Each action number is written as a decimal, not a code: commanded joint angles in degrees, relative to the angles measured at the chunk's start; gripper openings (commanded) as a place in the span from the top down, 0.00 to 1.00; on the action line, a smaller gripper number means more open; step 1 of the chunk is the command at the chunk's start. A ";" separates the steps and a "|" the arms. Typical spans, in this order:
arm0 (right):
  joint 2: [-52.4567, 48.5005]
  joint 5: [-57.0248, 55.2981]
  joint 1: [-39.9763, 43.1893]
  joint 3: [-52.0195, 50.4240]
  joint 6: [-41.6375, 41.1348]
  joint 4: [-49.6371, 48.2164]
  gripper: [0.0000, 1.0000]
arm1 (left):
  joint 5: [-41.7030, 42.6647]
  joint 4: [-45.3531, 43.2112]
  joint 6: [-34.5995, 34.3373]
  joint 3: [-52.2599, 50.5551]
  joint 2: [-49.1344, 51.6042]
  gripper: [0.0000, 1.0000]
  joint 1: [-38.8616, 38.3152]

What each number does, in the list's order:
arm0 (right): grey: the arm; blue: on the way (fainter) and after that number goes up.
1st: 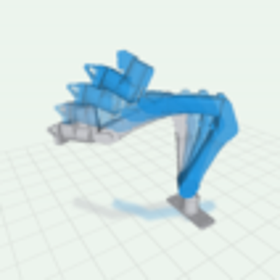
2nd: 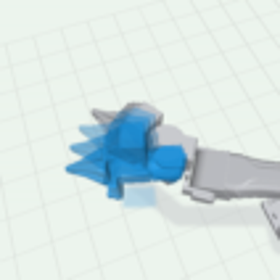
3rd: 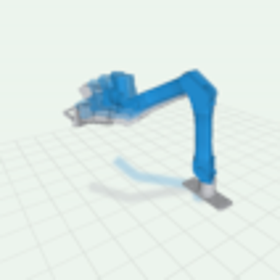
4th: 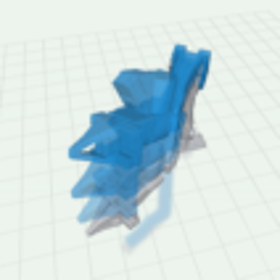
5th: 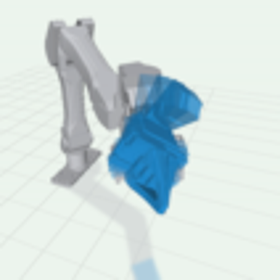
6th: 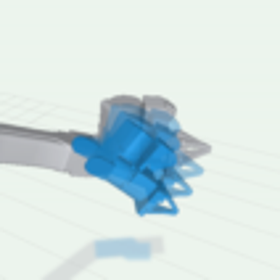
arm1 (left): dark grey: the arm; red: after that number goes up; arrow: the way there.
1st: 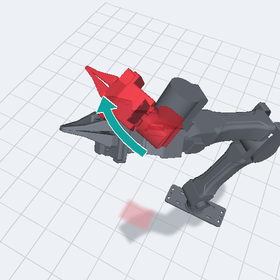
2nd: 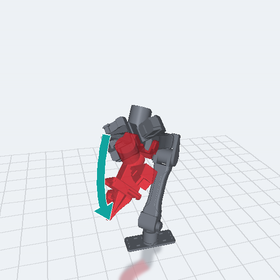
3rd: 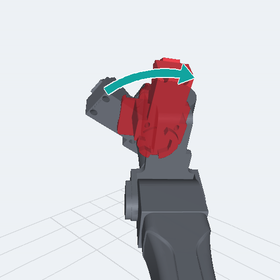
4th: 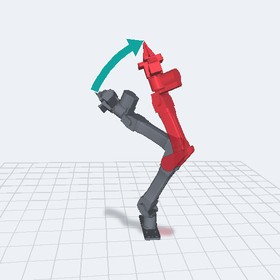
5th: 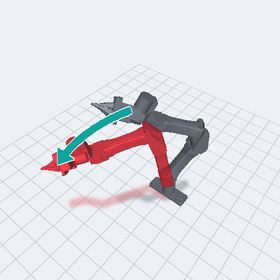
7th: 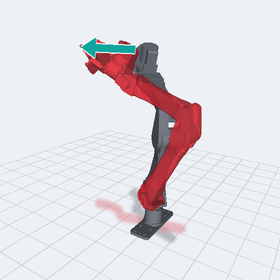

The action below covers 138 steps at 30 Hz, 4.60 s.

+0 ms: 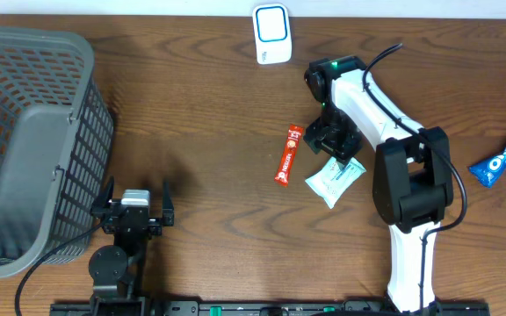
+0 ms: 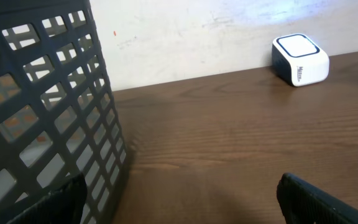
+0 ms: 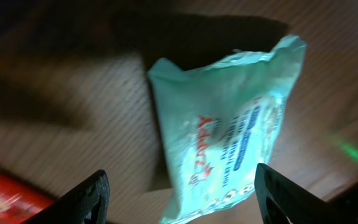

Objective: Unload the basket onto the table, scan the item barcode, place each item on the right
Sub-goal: 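Move the right gripper over the light-green wipes pack, then grasp the wipes pack with the right gripper and lift it, then hold the wipes pack up in front of the white scanner, then carry the wipes pack to the right table edge and release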

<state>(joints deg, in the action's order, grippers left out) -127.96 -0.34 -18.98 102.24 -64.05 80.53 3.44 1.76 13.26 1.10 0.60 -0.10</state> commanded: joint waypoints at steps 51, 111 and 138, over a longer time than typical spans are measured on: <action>-6.93 81.02 -6.80 26.16 99.51 16.81 0.99 | -0.07 2.08 -0.70 -0.87 -0.33 0.02 0.20; -11.41 -7.39 -4.68 26.25 76.43 -65.13 0.99 | -0.07 2.08 -0.70 -0.87 -0.33 0.02 0.20; -10.29 -43.21 -6.71 34.01 84.41 -40.57 0.99 | -0.07 2.08 -0.70 -0.87 -0.33 0.02 0.20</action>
<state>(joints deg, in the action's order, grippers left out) -144.29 -30.52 -25.58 132.46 24.82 34.83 3.44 1.74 13.26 1.10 0.60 -0.10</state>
